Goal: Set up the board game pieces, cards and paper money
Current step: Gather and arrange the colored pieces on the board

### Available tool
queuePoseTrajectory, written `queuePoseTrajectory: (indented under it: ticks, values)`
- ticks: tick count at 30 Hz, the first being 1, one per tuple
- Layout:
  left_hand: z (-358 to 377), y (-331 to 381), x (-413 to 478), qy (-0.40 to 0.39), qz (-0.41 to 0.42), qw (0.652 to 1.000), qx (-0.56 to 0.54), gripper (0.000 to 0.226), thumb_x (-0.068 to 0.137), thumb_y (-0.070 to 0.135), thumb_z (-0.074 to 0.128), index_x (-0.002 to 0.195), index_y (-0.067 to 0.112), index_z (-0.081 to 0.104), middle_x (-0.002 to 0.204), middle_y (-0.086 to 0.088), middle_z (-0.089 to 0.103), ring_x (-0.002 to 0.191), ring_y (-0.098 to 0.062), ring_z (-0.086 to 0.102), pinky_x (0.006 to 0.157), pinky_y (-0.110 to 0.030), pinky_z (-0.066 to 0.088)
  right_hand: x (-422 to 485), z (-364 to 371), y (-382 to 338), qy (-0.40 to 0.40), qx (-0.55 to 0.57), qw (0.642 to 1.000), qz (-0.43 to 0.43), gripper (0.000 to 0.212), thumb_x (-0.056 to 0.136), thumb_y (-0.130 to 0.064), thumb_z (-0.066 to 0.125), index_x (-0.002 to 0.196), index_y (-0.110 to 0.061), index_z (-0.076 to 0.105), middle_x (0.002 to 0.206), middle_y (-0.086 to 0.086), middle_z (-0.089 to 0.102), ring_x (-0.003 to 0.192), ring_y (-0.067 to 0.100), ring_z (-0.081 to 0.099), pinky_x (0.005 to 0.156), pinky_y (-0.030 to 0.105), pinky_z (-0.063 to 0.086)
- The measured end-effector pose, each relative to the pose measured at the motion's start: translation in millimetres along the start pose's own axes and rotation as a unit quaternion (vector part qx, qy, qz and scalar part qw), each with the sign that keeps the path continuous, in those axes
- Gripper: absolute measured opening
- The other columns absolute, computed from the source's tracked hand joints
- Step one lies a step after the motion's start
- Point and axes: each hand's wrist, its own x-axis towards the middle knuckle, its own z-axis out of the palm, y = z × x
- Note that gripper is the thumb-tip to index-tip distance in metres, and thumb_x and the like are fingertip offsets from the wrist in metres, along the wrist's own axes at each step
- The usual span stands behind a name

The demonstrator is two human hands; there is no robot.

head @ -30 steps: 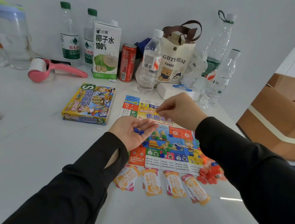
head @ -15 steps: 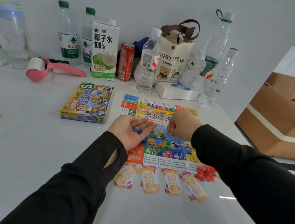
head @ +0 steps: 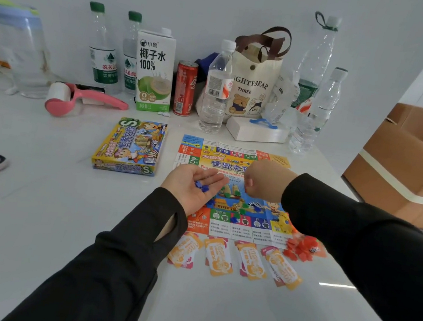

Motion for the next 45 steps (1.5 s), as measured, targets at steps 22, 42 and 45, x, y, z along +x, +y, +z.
queuePoseTrajectory:
  ticks: [22, 42, 45]
  values:
    - [-5, 11, -14, 0.002, 0.025, 0.997, -0.074, 0.026, 0.095, 0.000, 0.031, 0.102, -0.013, 0.054, 0.097, -0.028, 0.060, 0.092, -0.039, 0.059, 0.089, -0.042, 0.049, -42, -14, -29, 0.039, 0.141, 0.986, -0.075, 0.010, 0.085, -0.018, 0.063, 0.090, -0.018, 0.071, 0.085, -0.009, 0.060, 0.077, 0.006, 0.052, 0.060, 0.009, 0.033]
    - [8, 3, -41, 0.010, 0.032, 0.999, -0.028, 0.026, 0.097, 0.001, 0.030, 0.106, -0.010, 0.051, 0.107, -0.027, 0.056, 0.106, -0.035, 0.056, 0.084, -0.043, 0.048, -56, -51, -49, 0.173, 0.340, 0.921, -0.084, 0.010, 0.078, -0.010, 0.071, 0.071, -0.016, 0.067, 0.068, -0.007, 0.060, 0.057, 0.001, 0.049, 0.055, 0.006, 0.039]
    - [12, 0, -44, 0.010, 0.021, 0.998, -0.053, 0.025, 0.097, 0.000, 0.031, 0.114, -0.010, 0.046, 0.105, -0.026, 0.058, 0.097, -0.036, 0.058, 0.081, -0.044, 0.048, -51, -52, -55, 0.169, 0.304, 0.933, -0.097, 0.008, 0.081, -0.010, 0.067, 0.079, -0.017, 0.069, 0.074, -0.011, 0.059, 0.065, 0.000, 0.049, 0.057, 0.002, 0.038]
